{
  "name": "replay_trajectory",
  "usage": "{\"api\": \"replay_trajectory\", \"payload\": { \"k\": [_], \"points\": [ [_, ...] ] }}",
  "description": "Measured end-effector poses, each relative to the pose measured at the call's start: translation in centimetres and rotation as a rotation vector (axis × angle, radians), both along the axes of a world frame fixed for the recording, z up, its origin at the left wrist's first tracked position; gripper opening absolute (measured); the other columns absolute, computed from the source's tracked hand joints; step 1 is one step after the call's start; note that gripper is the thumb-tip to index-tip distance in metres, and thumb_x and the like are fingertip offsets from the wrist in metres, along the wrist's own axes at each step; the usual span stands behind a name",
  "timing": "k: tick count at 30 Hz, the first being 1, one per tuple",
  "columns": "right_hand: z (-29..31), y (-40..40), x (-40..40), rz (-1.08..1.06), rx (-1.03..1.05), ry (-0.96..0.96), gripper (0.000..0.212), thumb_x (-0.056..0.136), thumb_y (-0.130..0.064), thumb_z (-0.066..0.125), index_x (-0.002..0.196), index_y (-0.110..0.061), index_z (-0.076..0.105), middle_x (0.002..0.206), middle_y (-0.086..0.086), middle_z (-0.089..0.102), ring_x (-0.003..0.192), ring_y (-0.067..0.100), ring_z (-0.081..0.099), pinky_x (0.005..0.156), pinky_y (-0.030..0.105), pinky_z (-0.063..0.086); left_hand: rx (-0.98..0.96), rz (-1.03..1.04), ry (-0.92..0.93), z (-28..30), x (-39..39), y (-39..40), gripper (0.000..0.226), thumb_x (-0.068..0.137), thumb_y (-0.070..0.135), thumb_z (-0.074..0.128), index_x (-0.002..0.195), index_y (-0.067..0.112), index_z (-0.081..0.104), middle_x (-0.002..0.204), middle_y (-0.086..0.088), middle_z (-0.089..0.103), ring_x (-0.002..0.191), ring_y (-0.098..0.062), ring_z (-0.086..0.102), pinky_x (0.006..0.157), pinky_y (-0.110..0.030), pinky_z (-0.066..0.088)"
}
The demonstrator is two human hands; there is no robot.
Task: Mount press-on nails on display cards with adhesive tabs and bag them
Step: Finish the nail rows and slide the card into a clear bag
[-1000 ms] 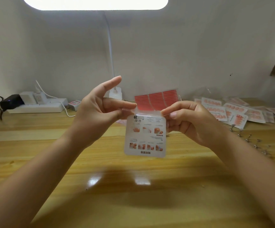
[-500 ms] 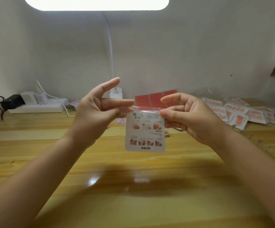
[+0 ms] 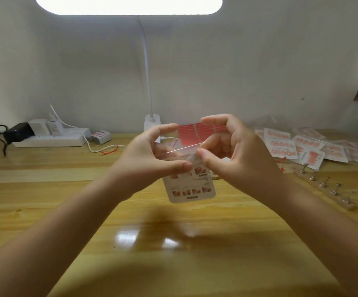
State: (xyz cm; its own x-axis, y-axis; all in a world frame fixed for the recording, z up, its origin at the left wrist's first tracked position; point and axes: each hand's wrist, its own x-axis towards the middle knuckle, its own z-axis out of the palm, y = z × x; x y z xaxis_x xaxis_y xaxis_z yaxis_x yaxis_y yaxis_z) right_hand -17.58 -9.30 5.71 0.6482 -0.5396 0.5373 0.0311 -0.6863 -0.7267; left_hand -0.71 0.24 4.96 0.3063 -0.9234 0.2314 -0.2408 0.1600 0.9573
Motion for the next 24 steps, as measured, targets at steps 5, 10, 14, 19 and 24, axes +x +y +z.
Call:
{"api": "replay_trajectory", "payload": {
  "k": [5,10,14,19,24],
  "points": [
    [-0.1,0.0,0.2,0.018,0.200,0.063,0.058,0.074,-0.025,0.081,0.121,-0.028,0.047,0.083,-0.003,0.074,0.078,0.011,0.071,0.069,0.028,0.060,-0.036,0.060,-0.016,-0.2,-0.1,0.0,0.075,0.052,0.015,0.083,0.120,0.031,0.054,0.079,-0.005,0.075,0.077,-0.015,0.074,0.065,-0.020,0.056],
    [-0.3,-0.8,0.1,0.030,0.249,0.085,0.051,0.074,-0.023,0.081,0.116,-0.024,0.053,0.081,-0.005,0.075,0.081,0.006,0.072,0.073,0.022,0.058,0.030,0.029,0.022,0.0,0.2,0.0,0.080,0.045,0.027,0.086,0.118,0.033,0.054,0.086,-0.009,0.076,0.086,-0.019,0.074,0.072,-0.026,0.057],
    [0.4,-1.5,-0.4,0.002,0.287,0.047,0.059,0.065,-0.031,0.082,0.116,-0.024,0.054,0.082,-0.003,0.076,0.082,0.010,0.072,0.071,0.028,0.057,0.074,-0.029,0.301,0.5,1.4,0.0,0.080,0.055,0.016,0.081,0.129,0.017,0.050,0.094,-0.019,0.074,0.093,-0.027,0.072,0.071,-0.030,0.058],
    [0.7,-2.2,-0.7,-0.022,0.336,0.011,0.064,0.056,-0.037,0.082,0.113,-0.024,0.055,0.082,-0.001,0.076,0.081,0.013,0.073,0.077,0.032,0.055,0.063,-0.046,0.482,0.6,2.0,-0.1,0.075,0.066,0.005,0.071,0.135,0.009,0.045,0.103,-0.019,0.073,0.094,-0.028,0.072,0.069,-0.028,0.059],
    [0.6,-2.6,-0.7,0.027,0.366,0.026,0.067,0.057,-0.031,0.082,0.117,-0.022,0.054,0.085,0.001,0.076,0.086,0.015,0.073,0.081,0.035,0.055,0.040,-0.027,0.476,0.9,2.1,0.0,0.081,0.065,0.003,0.069,0.140,0.006,0.039,0.101,-0.019,0.073,0.091,-0.028,0.073,0.068,-0.029,0.059]
  ]
}}
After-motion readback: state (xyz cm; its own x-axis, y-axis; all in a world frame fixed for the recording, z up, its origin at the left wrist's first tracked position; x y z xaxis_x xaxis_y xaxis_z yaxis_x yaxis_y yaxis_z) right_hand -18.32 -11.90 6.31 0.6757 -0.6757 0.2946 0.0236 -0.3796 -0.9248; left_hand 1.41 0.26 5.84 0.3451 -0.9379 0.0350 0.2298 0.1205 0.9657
